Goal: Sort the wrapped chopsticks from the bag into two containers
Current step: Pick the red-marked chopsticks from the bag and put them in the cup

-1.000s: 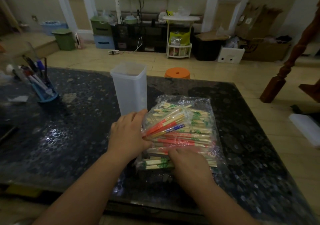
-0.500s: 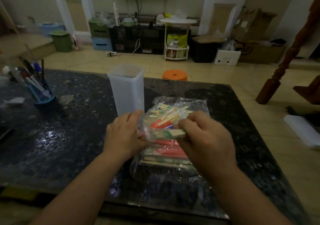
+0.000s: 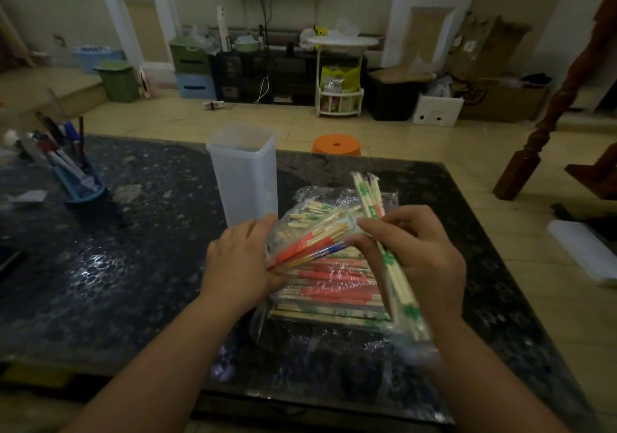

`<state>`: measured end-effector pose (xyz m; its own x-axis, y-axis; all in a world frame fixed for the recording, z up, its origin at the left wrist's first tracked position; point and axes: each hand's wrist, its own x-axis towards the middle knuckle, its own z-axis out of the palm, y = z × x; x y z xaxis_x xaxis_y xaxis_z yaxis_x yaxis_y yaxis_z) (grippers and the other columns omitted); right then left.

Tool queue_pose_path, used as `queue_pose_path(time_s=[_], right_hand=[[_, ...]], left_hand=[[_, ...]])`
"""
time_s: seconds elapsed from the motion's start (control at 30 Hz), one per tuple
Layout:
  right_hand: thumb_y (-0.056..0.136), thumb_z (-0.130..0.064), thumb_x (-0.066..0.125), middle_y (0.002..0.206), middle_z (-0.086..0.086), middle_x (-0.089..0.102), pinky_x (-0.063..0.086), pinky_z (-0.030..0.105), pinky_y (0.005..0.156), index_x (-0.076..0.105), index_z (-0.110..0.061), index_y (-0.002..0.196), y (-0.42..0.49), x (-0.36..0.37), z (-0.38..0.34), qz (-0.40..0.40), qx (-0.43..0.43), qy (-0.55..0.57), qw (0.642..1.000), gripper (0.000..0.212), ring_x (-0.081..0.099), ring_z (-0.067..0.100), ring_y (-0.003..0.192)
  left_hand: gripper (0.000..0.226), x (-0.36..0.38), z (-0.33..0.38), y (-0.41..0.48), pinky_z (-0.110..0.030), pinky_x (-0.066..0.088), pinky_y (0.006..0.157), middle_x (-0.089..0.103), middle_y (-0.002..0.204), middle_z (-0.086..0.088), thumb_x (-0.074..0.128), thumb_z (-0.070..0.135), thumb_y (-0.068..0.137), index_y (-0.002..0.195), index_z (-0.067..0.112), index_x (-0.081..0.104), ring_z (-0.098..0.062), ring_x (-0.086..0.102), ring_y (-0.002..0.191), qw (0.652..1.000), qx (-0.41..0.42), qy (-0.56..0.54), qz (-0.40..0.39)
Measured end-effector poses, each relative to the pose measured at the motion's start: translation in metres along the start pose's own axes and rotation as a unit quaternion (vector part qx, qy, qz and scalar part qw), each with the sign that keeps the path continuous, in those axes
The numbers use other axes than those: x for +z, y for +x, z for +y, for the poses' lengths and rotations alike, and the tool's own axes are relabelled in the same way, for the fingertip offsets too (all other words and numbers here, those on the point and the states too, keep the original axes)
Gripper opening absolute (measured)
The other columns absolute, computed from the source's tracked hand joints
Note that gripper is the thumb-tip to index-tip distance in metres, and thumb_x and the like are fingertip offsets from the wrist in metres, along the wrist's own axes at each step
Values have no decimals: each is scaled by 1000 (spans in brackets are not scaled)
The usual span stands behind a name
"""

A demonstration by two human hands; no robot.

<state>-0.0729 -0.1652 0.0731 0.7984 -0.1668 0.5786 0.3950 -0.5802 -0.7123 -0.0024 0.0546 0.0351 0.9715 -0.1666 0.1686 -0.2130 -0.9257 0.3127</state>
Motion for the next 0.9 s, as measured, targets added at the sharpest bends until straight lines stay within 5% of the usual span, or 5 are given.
queue_pose_path(time_s=[0.1, 0.27, 0.37, 0.57, 0.9], right_hand=[[85, -30, 76, 94, -3, 62, 45, 8, 70, 75, -21, 97, -3, 8, -12, 109, -72, -56, 990, 16, 59, -1, 84], [92, -29, 65, 87, 2, 70, 56, 32, 71, 75, -26, 86, -1, 15, -17, 91, 100, 134, 982, 12, 71, 17, 81], [94, -19, 63, 78, 8, 74, 55, 21, 61, 73, -13, 84, -3, 15, -24, 49, 248, 244, 936, 16, 73, 18, 70], [84, -7, 73, 57, -1, 61, 47, 23, 47, 65, -8, 82, -2, 21, -13, -10, 341, 268, 901, 9, 56, 9, 50], [92, -15, 56, 80, 10, 68, 43, 27, 48, 69, -10, 86, 5, 16, -1, 75, 430, 356, 826, 15, 61, 17, 57]], left_hand=[[106, 0, -1, 0, -44, 31, 110, 42, 147, 6, 81, 60, 68, 153, 38, 22, -21, 37, 135, 1000, 4, -2, 6], [106, 0, 0, 0, -43, 32, 110, 43, 146, 5, 82, 58, 67, 153, 36, 25, -21, 38, 134, 1000, 11, -3, 13], [104, 2, 0, 0, -43, 31, 109, 43, 146, 5, 81, 59, 68, 153, 37, 25, -21, 38, 134, 1000, 15, -3, 22], [103, 7, -1, -1, -41, 31, 107, 42, 146, 9, 79, 58, 69, 152, 40, 22, -18, 38, 132, 999, 46, 18, 22], [100, 10, -2, 1, -41, 31, 108, 40, 147, 9, 76, 57, 72, 154, 39, 21, -18, 38, 132, 998, 56, 27, 20]])
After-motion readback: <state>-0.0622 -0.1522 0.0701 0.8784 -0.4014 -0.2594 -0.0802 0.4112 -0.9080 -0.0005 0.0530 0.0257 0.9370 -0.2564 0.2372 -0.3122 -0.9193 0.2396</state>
